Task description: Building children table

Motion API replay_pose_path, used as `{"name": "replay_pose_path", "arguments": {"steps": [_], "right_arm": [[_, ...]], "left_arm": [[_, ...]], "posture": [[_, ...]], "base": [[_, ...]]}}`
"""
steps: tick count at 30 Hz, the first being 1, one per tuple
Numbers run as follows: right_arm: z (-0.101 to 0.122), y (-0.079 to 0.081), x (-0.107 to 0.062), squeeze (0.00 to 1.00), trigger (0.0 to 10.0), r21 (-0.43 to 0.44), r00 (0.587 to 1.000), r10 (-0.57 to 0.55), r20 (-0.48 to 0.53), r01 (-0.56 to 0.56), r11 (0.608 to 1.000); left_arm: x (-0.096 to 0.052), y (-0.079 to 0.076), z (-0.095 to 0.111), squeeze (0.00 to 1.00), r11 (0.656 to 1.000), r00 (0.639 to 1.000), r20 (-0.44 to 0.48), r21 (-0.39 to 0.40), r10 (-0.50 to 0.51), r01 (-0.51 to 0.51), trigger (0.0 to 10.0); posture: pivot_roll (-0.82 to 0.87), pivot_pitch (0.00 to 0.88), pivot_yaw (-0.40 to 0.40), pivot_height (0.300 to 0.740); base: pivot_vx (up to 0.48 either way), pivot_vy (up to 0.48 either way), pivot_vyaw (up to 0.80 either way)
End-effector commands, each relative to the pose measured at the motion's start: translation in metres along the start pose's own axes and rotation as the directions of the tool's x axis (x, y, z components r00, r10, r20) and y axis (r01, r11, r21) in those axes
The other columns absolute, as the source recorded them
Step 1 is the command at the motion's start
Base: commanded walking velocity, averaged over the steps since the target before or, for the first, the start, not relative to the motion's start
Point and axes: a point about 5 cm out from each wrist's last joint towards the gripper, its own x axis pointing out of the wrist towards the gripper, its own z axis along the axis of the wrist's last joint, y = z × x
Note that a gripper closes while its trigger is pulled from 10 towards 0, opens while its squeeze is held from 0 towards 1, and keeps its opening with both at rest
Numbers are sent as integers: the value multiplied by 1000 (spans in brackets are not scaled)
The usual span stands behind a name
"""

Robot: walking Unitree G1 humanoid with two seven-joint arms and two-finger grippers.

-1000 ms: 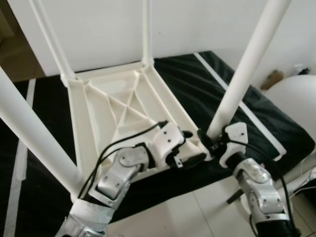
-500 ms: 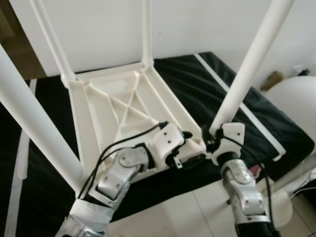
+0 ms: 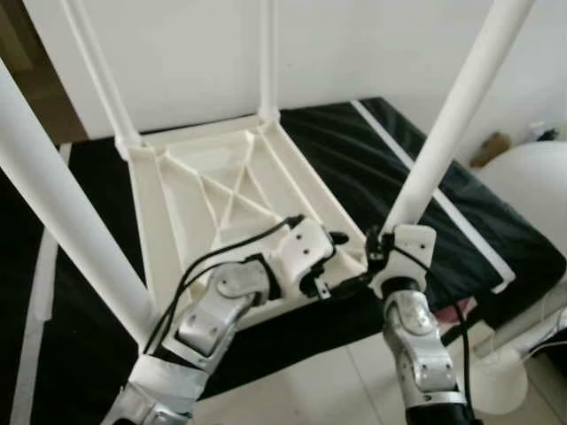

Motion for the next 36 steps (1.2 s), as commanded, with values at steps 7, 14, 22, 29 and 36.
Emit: {"name": "replay_pose_path", "arguments": {"steps": [7,14,22,29,36], "right_arm": [[-8,-2,-5,1000,10000,16,998,46,-33,-45,999],[-2,-5,-7,824,10000,1,987,164,0,-164,987],[4,-18,0,0,10000,-71,966,258,27,-255,964],[9,-25,16,0,10000,-152,883,469,13,-462,874],[4,-22,25,0,10000,-174,820,571,-47,-569,803]], "left_arm": [[-7,-2,-5,0,1000,1000,-14,-8,12,-12,10000],[-7,-7,-3,0,1000,1000,-7,-29,6,-6,10000],[-9,-3,-4,0,1000,1000,-26,2,8,-8,10000],[-5,-2,-2,0,1000,1000,-17,12,-1,1,10000],[-3,0,-1,0,1000,1000,-18,22,-3,4,10000]], "posture": [[-106,52,-19,740],[-96,72,-3,740],[-94,71,-1,740],[-91,44,2,740],[-89,11,-1,740]], "base": [[0,0,0],[0,0,0],[0,0,0],[0,0,0],[0,0,0]]}}
